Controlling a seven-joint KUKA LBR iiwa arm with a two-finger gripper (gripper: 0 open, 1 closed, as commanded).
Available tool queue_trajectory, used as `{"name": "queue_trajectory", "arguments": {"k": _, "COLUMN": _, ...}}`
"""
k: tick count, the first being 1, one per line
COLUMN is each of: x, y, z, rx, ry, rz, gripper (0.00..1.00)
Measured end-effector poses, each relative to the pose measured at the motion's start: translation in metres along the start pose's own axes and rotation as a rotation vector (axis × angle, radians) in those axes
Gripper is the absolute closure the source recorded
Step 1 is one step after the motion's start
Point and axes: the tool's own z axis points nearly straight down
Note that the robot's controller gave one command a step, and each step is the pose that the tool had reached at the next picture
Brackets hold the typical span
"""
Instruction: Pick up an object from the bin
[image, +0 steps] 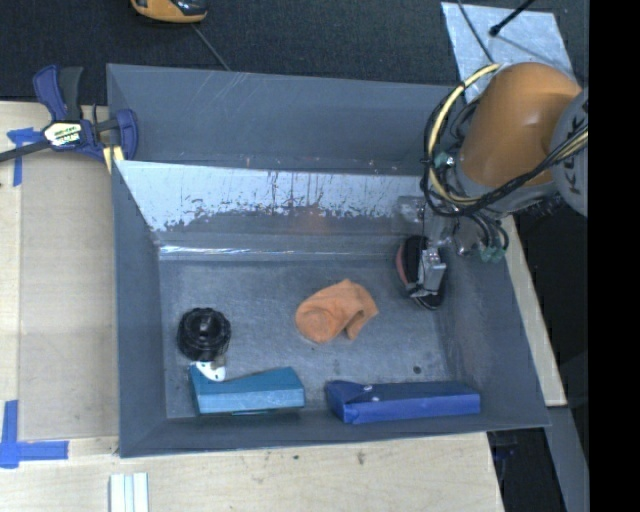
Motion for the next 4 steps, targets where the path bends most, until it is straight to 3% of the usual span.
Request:
{"name": "queue_trajectory", "arguments": {"k": 1, "x": 0.007, "y": 0.003, "z": 0.032, "rx": -0.003, "ry": 0.01, "rz": 0.001, "gripper": 0.0}}
{"name": "queue_trajectory", "arguments": {"k": 2, "x": -0.003, "y": 0.043, "z": 0.07, "rx": 0.0, "ry": 0.001, "rz": -0.082, "gripper": 0.0}}
{"name": "queue_trajectory", "arguments": {"k": 3, "x": 0.018, "y": 0.073, "z": 0.096, "rx": -0.002, "ry": 0.003, "rz": -0.109, "gripper": 1.0}}
{"name": "queue_trajectory", "arguments": {"k": 4, "x": 0.018, "y": 0.073, "z": 0.096, "rx": -0.002, "ry": 0.003, "rz": -0.109, "gripper": 1.0}}
